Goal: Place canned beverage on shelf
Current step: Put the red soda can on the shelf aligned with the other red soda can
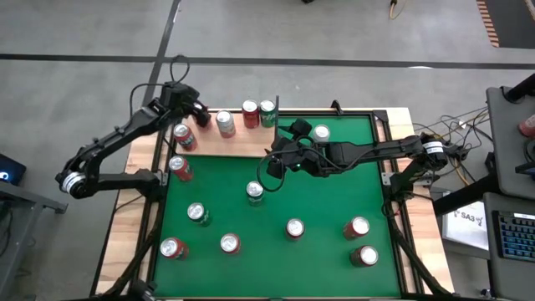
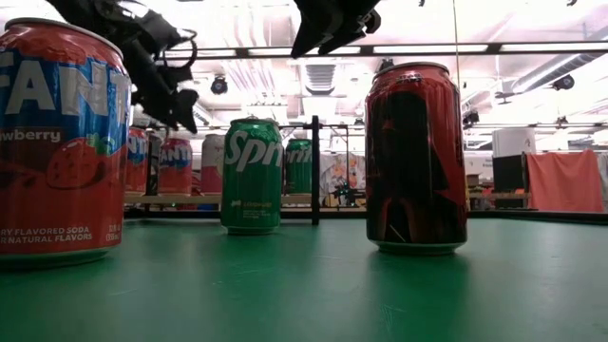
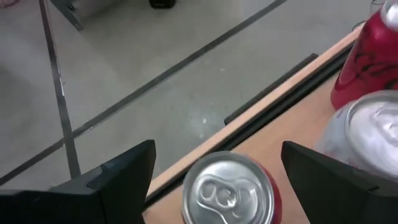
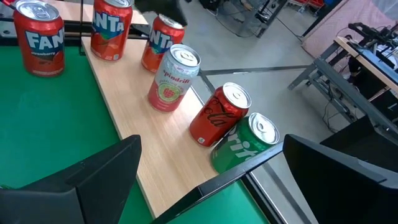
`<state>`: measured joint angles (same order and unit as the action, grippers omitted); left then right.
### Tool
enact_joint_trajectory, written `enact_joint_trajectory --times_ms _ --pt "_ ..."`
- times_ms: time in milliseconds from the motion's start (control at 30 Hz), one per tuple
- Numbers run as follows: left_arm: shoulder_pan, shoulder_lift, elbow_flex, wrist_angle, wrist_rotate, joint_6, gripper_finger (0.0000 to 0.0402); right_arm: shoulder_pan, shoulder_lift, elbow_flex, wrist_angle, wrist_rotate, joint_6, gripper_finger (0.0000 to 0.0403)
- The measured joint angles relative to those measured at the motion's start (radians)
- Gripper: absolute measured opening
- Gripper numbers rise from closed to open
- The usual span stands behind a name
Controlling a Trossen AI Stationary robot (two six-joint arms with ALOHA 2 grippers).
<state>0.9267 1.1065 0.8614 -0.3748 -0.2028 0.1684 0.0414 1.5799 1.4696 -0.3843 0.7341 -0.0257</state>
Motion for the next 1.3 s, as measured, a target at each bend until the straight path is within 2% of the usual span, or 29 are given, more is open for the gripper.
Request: enact_joint_trajectory --times_ms 200,333,433,600,633,1133,1300 --pt "0.0 0.012 0.137 -0.171 0.001 0.01 0.0307 0.0 0.0 0.0 0.0 0.0 0.0 0.0384" --pt "0.001 0.038 0.209 -0.289 0.002 0.024 0.0258 0.0 0.0 0.0 0.0 0.0 0.0 0.0384" --pt "0.001 0.065 0.234 -0.338 0.003 0.025 0.0191 0.0 0.0 0.0 0.0 0.0 0.0 0.0384" --pt "0.001 0.103 0.24 -0.362 0.003 0.028 0.0033 0.0 0.0 0.0 0.0 0.0 0.0 0.0384" --pt "0.001 0.11 0.24 -0.364 0.003 0.024 0.0017 0.0 0.0 0.0 0.0 0.0 0.0 0.0384" --pt "0.0 0.155 0.229 -0.419 0.0 0.005 0.0001 0.0 0.0 0.0 -0.001 -0.001 0.0 0.0384" --pt "0.0 0.155 0.229 -0.444 -0.056 -0.006 0.0 0.0 0.0 0.0 -0.001 -0.001 0.0 0.0384"
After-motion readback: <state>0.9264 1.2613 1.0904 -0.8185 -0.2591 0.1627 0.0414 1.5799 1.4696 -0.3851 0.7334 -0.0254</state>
